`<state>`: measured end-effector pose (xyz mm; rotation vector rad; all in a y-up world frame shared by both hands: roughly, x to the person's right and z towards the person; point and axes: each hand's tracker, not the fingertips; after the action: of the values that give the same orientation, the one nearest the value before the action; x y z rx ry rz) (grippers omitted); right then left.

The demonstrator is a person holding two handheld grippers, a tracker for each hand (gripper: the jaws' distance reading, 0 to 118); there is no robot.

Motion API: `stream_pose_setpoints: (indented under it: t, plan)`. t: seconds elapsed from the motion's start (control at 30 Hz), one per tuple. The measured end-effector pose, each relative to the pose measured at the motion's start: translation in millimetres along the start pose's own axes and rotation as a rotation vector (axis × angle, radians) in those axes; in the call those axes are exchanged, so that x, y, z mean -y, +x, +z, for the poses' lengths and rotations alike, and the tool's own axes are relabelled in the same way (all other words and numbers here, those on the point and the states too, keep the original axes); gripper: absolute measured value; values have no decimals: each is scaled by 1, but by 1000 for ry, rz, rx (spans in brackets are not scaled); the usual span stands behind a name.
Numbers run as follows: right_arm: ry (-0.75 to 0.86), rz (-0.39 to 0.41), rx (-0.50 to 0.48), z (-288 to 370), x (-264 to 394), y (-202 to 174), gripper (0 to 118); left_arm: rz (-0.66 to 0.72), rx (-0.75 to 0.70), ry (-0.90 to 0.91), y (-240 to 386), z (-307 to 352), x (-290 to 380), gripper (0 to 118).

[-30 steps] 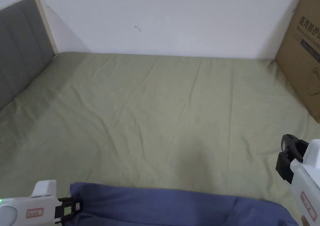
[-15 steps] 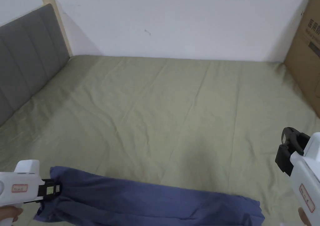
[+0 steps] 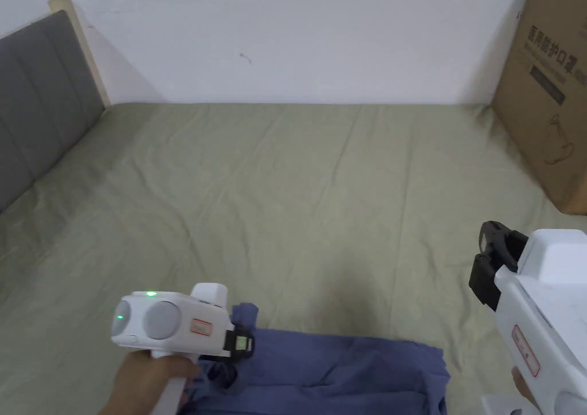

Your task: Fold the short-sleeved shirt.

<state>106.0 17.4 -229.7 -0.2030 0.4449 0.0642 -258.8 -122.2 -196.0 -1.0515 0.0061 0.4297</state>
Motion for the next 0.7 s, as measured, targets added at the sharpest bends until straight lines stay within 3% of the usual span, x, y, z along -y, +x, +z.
stream_pose_setpoints:
  t: [0.3, 0.37, 0.4, 0.47, 0.5, 0.53, 0.7]
  plan:
    - [-10, 21, -1, 3, 4, 8, 0, -26, -109, -121, 36, -91, 26, 7]
    - [-12, 23, 1, 3, 5, 9, 0, -34, -118, -95, 40, -87, 27, 22]
    - [-13, 22, 3, 3, 5, 10, 0, -26, -115, -82, 40, -81, 25, 37]
    - [-15, 16, 7, 3, 5, 11, 0, 27, -82, -43, 42, -66, 19, 81]
    - [-15, 14, 9, 2, 5, 12, 0, 42, -69, -7, 45, -52, 17, 94]
    - [-13, 11, 11, 2, 5, 12, 0, 40, -54, 25, 46, -41, 14, 99]
    - [0, 7, 22, 4, -3, 13, 0, 6, -41, 244, 41, 24, 4, 99]
